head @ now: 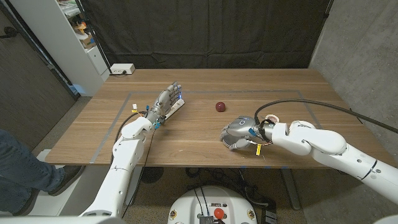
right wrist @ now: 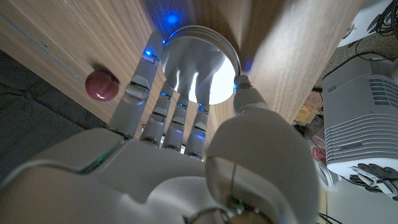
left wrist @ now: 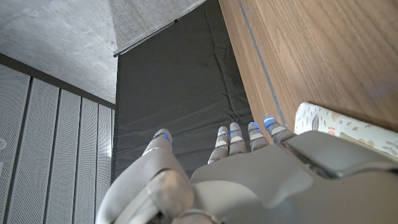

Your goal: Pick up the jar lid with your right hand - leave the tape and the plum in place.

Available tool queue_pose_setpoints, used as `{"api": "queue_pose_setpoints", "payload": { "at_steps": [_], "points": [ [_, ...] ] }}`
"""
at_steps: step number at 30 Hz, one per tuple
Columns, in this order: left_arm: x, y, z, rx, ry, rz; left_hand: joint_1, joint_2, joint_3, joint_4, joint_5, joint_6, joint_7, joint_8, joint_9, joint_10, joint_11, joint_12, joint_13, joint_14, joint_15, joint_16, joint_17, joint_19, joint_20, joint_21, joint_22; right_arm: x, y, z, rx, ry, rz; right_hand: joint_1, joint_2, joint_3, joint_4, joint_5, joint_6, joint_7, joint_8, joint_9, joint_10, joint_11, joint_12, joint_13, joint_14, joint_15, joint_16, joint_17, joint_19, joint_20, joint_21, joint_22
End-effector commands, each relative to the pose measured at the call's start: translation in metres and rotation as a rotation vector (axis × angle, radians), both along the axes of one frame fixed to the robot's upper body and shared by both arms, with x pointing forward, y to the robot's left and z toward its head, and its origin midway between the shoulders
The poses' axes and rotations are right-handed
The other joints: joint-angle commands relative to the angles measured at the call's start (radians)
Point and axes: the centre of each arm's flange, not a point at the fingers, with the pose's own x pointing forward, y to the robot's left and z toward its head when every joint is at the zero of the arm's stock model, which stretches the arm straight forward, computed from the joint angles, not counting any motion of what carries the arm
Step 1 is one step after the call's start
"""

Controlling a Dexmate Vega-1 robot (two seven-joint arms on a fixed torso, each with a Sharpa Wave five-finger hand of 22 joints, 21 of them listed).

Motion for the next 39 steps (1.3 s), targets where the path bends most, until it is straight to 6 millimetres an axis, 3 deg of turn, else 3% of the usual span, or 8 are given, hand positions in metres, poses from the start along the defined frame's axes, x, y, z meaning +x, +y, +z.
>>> {"api": "queue_pose_setpoints", "payload": {
  "at_steps": [1,39],
  "points": [
    [0.001,-0.001,0.003,0.004,-0.005,-0.006,-0.002,0.010,0.001,-0.007,0.001,0.001,0.004,0.003,0.002,-0.002,0.005,0.004,0.000,-0.007,0.004,0.003,0.005,-0.003,0.007,0.000,0.003,-0.010,-0.002,0.013,-0.008,-0.022,-0.013,0.012,0.007,0.000,0.001,-0.002,0.004,-0.007,-0.002,0.000,0.004,-0.003,-0.003,0.001,0.029,-0.069,0.008,0.004,-0.001,0.000,-0.001,0.002],
    [-0.015,0.000,0.018,0.019,-0.046,-0.013,-0.002,0.012,0.001,-0.010,0.001,0.000,0.003,0.003,0.002,-0.004,0.005,0.003,0.000,-0.007,0.005,0.004,0.005,-0.005,0.008,0.000,0.002,-0.048,0.003,0.074,-0.015,-0.068,0.006,0.009,0.012,-0.005,0.008,-0.008,0.019,-0.016,-0.007,0.000,0.005,-0.007,-0.011,0.002,0.038,-0.068,0.005,0.002,-0.006,0.002,-0.008,0.002]
  ]
}}
